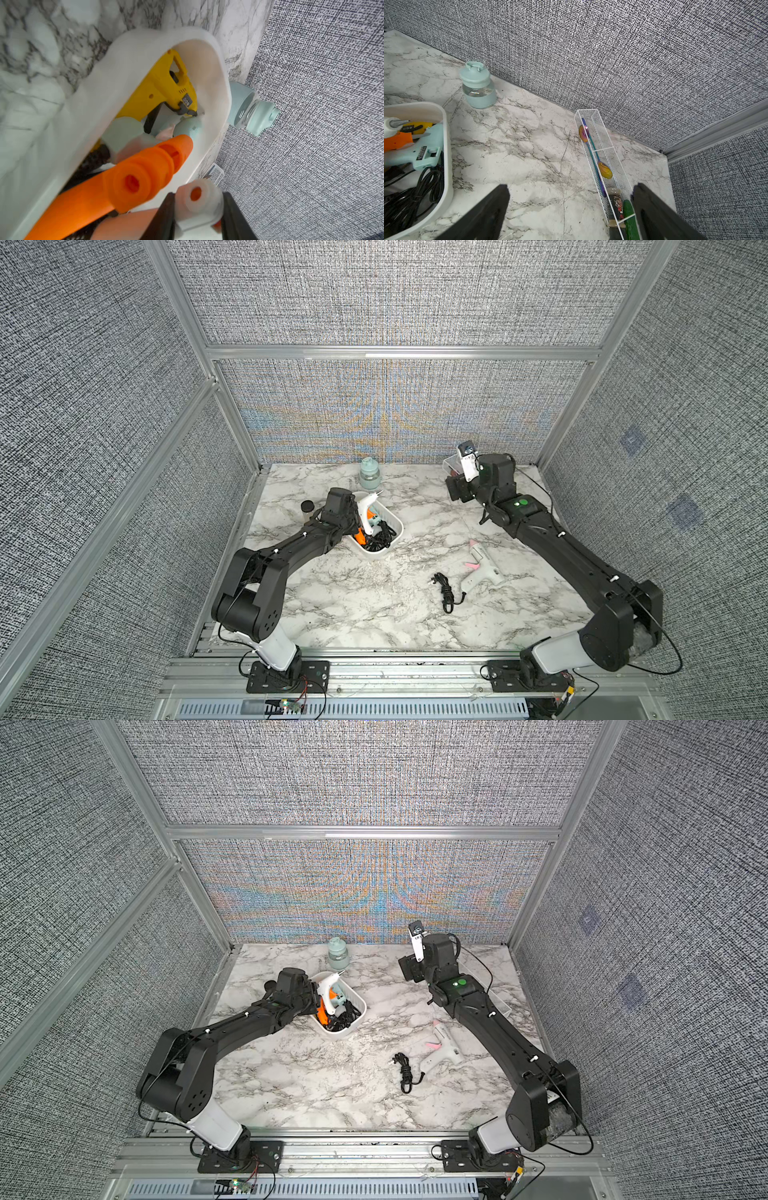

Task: Put the hot melt glue gun into the storage box
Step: Place the hot melt adhesive gun in the storage box.

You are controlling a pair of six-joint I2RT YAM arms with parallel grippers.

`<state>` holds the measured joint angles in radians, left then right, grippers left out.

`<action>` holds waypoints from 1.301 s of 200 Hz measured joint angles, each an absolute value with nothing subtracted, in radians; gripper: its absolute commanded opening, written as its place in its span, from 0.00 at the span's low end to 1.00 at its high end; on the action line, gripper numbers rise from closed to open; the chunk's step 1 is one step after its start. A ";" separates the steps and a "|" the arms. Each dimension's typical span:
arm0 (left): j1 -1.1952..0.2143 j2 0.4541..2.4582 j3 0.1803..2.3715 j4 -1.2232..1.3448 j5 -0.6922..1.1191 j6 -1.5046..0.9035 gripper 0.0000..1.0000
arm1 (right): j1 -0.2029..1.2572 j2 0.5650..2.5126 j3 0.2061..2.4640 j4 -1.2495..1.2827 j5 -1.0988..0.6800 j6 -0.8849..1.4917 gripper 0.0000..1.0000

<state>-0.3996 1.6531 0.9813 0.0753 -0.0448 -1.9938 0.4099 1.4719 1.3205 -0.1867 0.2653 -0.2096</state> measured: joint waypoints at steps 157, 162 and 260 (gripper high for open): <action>-0.390 1.642 0.933 0.058 -0.001 -1.955 0.49 | 0.408 1.460 1.287 -0.189 0.273 -0.217 0.97; -0.390 1.639 0.933 0.057 -0.001 -1.953 0.49 | 0.408 1.460 1.287 -0.189 0.273 -0.217 0.97; -0.413 1.663 0.963 0.026 0.000 -1.934 0.62 | 0.408 1.460 1.287 -0.189 0.273 -0.216 0.99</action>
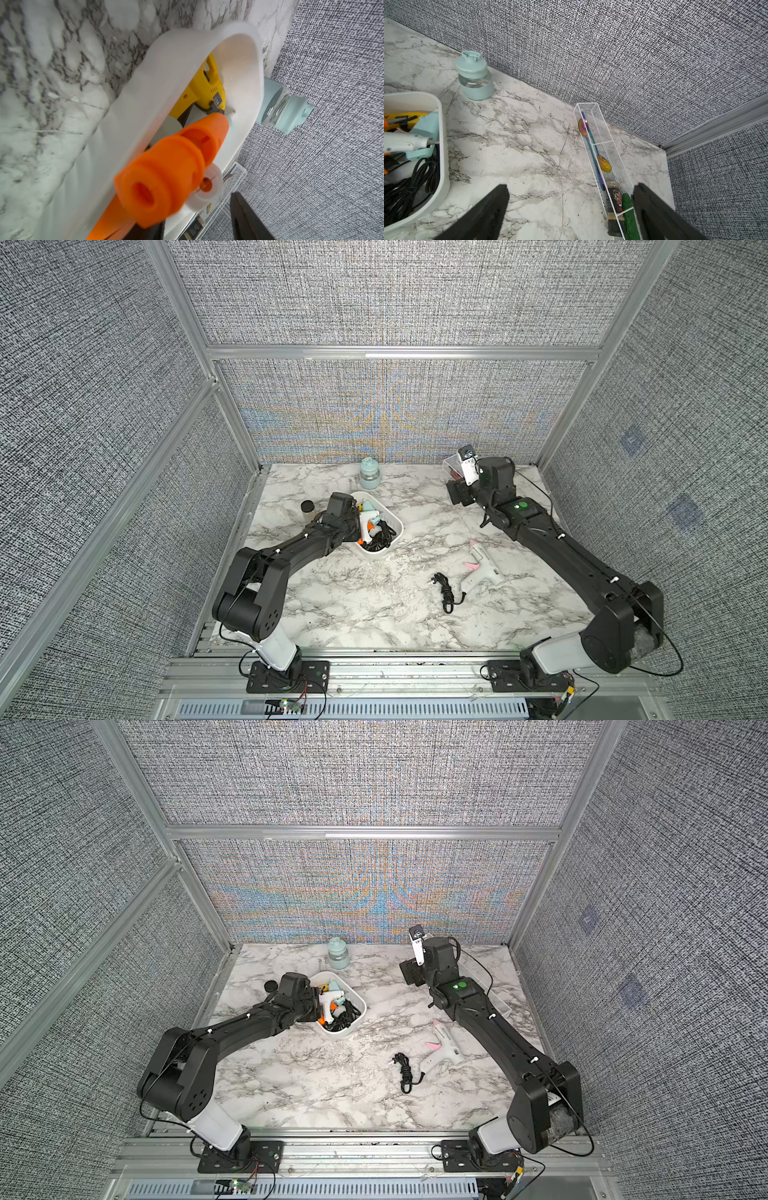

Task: Put the hot melt glue gun into the storage box
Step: Place the hot melt adhesive gun in the storage box, then pick up the hot melt adhesive gun from the center of the board.

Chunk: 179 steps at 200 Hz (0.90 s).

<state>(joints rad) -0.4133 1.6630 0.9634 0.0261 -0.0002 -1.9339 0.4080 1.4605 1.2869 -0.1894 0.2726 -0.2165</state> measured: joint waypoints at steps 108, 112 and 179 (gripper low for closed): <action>-0.406 1.439 1.037 -0.131 0.001 -1.742 1.00 | 0.369 1.548 1.375 -0.455 0.275 0.241 0.99; -0.406 1.429 1.037 -0.137 0.002 -1.732 1.00 | 0.370 1.542 1.356 -0.465 0.265 0.271 0.99; -0.384 1.224 1.217 -0.371 -0.101 -1.354 1.00 | 0.324 1.529 1.153 -0.675 0.236 0.520 0.99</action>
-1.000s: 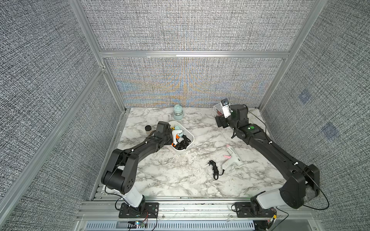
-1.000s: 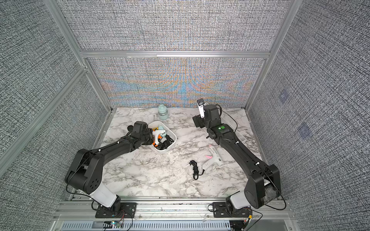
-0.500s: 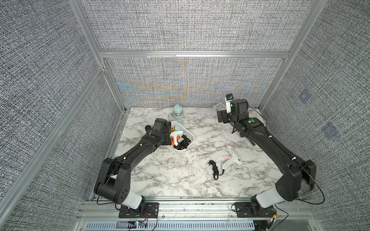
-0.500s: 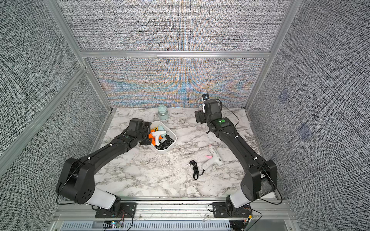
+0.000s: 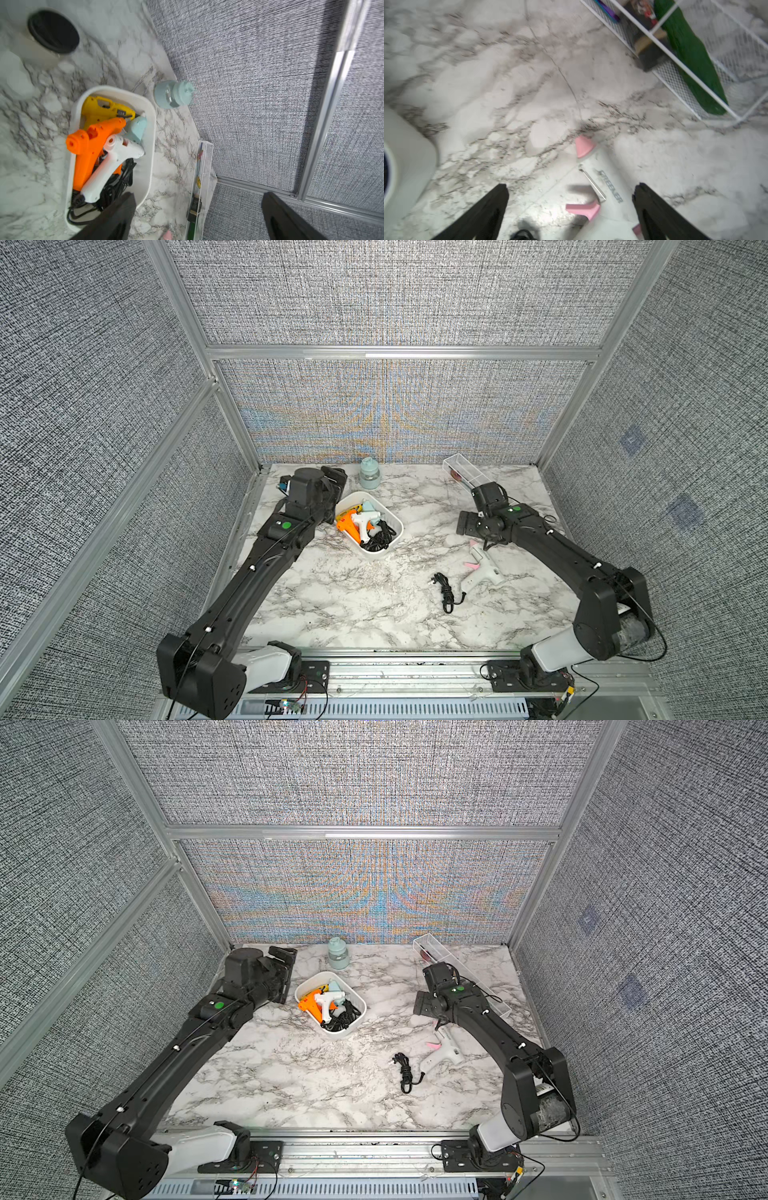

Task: Put the hot melt glue gun into the storage box
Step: Pick up the hot melt adhesive gun from the center of the board.

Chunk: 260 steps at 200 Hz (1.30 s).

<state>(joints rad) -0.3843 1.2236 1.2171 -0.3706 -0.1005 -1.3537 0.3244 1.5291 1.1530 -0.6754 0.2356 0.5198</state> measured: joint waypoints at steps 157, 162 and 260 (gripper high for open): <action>-0.351 1.176 1.258 -0.609 -0.188 -1.001 0.98 | 0.263 1.779 1.085 -0.638 0.216 0.269 0.58; -0.351 1.176 1.258 -0.609 -0.188 -1.000 0.98 | 0.263 1.786 1.089 -0.632 0.209 0.261 0.49; -0.339 1.135 1.255 -0.624 -0.200 -0.977 0.97 | 0.348 1.825 1.642 -0.729 0.239 0.142 0.08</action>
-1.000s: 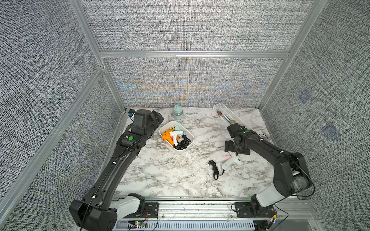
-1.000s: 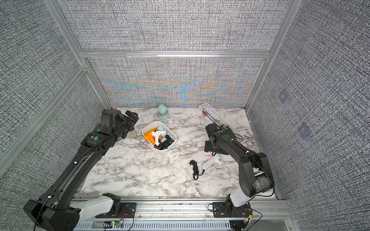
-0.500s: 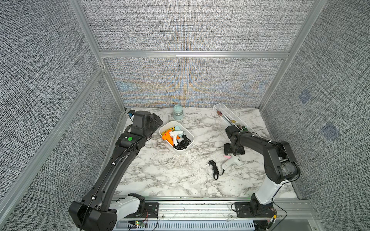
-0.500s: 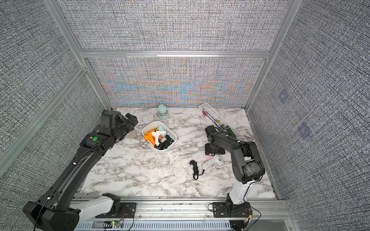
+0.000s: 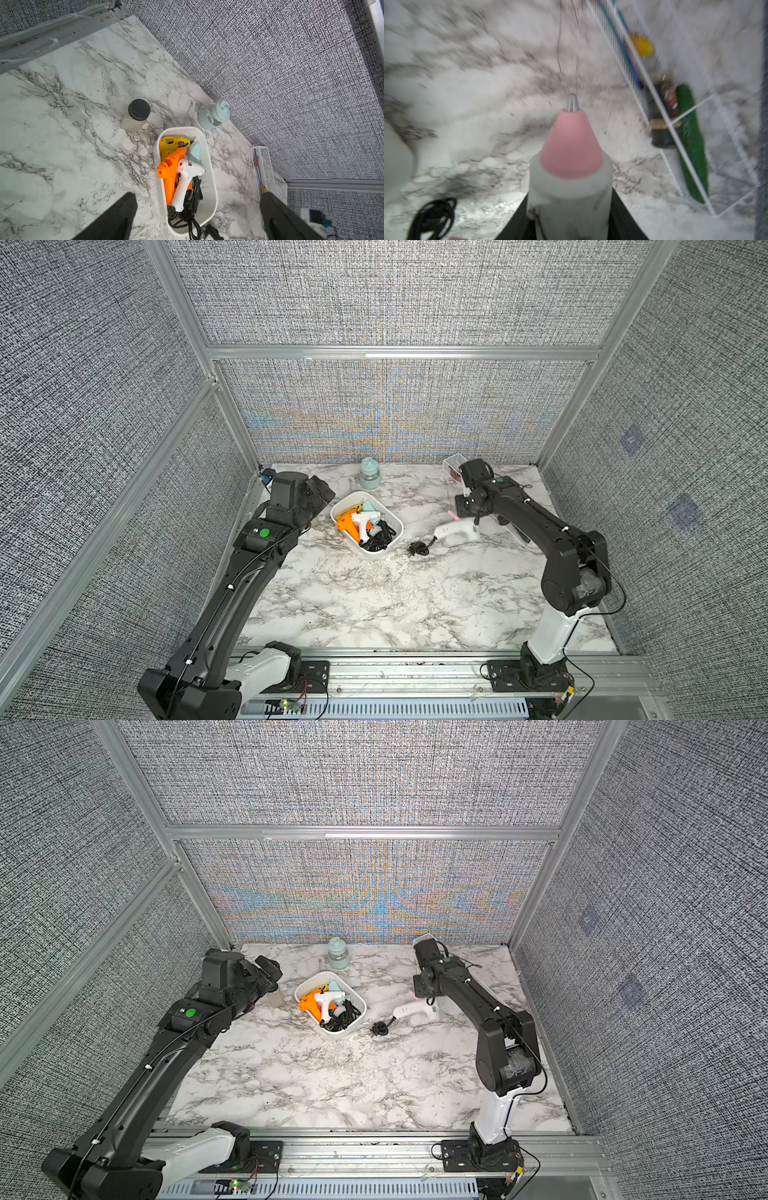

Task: Put the hot melt glue gun into the storage box
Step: Pick up the hot melt adhesive gun from the center of the board, then place the hot melt adhesive gun in the storage box.

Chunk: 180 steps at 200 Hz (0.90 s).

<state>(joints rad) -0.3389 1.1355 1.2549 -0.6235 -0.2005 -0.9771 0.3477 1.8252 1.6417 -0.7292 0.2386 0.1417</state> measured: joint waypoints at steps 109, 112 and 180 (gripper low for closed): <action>-0.337 1.025 1.240 -0.672 -0.243 -0.973 0.97 | 0.655 1.912 1.920 -0.344 0.276 -0.870 0.00; -0.337 1.021 1.240 -0.675 -0.246 -0.973 0.97 | 0.657 1.922 1.928 -0.334 0.274 -0.894 0.00; -0.337 0.935 1.228 -0.740 -0.295 -0.973 0.98 | 0.695 2.047 2.038 -0.194 0.057 -1.205 0.00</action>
<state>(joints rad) -0.3367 0.9348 1.2282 -0.7403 -0.2955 -0.9730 0.6949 2.0468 2.0380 -0.1944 0.0574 -1.2053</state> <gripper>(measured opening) 0.975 0.465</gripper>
